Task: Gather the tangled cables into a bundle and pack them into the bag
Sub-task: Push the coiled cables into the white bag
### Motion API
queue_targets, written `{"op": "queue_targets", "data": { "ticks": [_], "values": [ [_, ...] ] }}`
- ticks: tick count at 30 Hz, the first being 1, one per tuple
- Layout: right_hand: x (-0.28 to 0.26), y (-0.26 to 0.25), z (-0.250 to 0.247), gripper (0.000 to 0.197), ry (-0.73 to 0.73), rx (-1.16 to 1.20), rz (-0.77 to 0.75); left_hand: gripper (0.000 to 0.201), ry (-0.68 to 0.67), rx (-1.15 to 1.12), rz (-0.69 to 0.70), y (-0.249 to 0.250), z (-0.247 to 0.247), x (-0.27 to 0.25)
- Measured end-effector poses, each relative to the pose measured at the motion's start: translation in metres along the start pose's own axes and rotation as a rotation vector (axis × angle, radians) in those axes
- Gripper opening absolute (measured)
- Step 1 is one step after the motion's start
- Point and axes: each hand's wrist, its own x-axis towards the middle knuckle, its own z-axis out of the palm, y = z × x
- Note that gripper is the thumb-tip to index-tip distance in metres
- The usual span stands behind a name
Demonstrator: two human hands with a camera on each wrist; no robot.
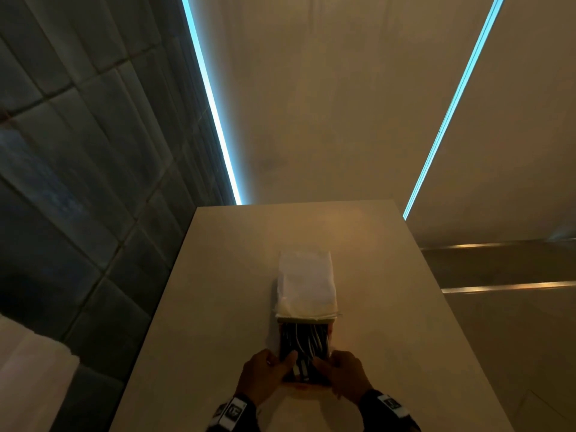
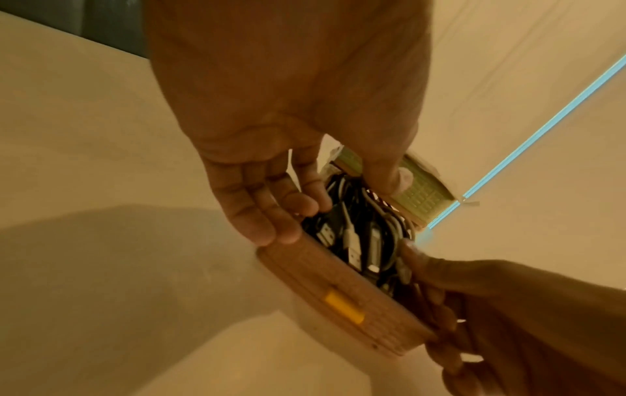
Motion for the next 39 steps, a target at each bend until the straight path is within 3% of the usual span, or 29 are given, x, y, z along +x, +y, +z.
{"op": "queue_targets", "data": {
  "ticks": [5,8,12,25,30,32,34,36,39],
  "values": [
    [0.006,0.001,0.007,0.043,0.045,-0.015,0.107,0.044,0.051,0.056,-0.068,0.004,0.008,0.004],
    [0.011,0.005,0.006,0.063,0.035,-0.041,0.168,0.042,0.064,0.076,-0.076,0.003,0.009,0.008],
    [0.014,0.01,0.007,0.071,-0.034,-0.072,0.226,0.044,0.078,0.018,-0.104,0.002,0.01,0.012],
    [0.028,-0.014,-0.011,0.044,0.077,0.119,0.163,0.044,0.193,-0.197,-0.084,0.014,0.02,0.037],
    [0.031,-0.023,-0.014,0.057,0.127,0.253,0.112,0.032,0.264,-0.182,0.0,0.022,0.017,0.047],
    [0.028,-0.028,-0.015,0.042,0.138,0.323,0.088,0.031,0.257,-0.194,0.033,0.027,0.013,0.048],
    [0.029,-0.028,-0.017,0.036,0.135,0.38,0.081,0.034,0.234,-0.206,0.059,0.03,0.009,0.048],
    [0.029,-0.027,-0.02,0.043,0.123,0.36,0.054,0.044,0.222,-0.207,0.09,0.029,0.006,0.049],
    [0.032,-0.025,-0.024,0.054,0.084,0.215,-0.015,0.074,0.176,-0.191,0.235,0.026,0.004,0.051]
  ]
}}
